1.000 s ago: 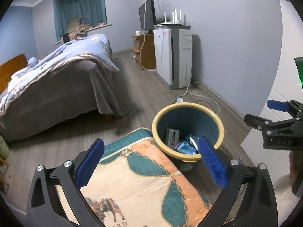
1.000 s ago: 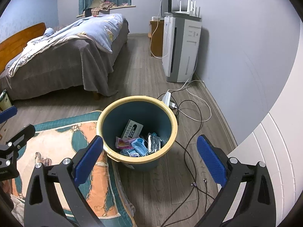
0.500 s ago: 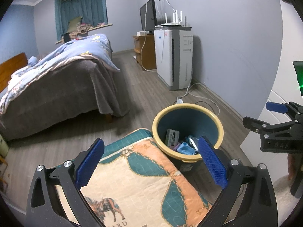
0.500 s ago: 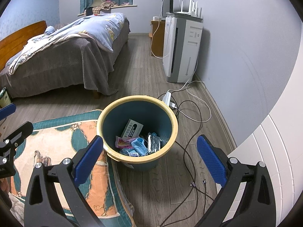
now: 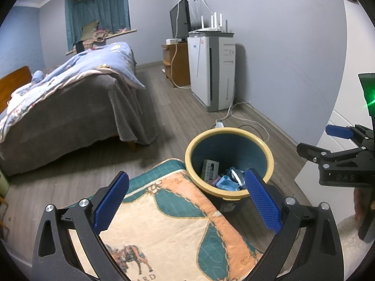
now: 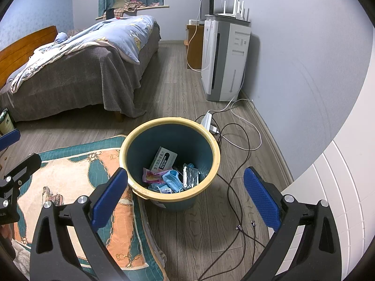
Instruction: Collect trash
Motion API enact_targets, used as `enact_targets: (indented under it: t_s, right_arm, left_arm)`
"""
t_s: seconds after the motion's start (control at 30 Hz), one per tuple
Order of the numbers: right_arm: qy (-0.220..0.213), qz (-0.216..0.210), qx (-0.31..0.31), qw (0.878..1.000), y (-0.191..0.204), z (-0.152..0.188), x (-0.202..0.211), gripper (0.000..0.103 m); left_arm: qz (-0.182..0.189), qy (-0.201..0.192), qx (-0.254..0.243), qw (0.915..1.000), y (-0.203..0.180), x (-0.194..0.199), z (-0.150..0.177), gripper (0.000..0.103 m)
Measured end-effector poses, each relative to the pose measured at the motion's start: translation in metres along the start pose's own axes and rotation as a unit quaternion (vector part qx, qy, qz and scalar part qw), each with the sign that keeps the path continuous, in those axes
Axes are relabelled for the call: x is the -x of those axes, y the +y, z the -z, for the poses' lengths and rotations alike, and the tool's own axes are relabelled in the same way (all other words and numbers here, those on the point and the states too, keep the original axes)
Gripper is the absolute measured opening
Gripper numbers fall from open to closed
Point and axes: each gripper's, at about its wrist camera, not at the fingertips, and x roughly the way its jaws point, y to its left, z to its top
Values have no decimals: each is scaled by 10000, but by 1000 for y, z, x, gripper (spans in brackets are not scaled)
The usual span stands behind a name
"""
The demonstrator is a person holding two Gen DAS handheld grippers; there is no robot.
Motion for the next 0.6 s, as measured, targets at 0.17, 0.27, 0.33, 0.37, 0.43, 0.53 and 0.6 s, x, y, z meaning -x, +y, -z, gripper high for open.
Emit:
enact_targets:
  t_s: [0.17,0.27,0.33,0.37,0.43,0.53,0.6]
  right_arm:
    - [4,-1,-3,10000,0,0,0,97]
    - [10,4,4,10000,0,0,0,97]
    - [10,3,3,10000,0,0,0,97]
    - [12,2,-1,10000,0,0,0,97]
    - [14,1,-3,10000,0,0,0,97]
    - [20,0,0,10000,0,-1,0,97]
    - [21,-2,-1,10000,-1,-1,0,97]
  left_arm:
    - [-12,0,-21,10000,-1,0,0,98]
    - [-5,-3,-8,10000,0,0,0,98]
    - [-11,-5,0,10000,0,-1,0,98]
    - [-7,-9,0,10000,-1,0,0,98]
    - [-17,-1,-1,10000,-1,-1,0,98]
    - [-17,-1,3,10000,-1,-1,0,98]
    - [-7,5,17,10000,-1,-1,0,98]
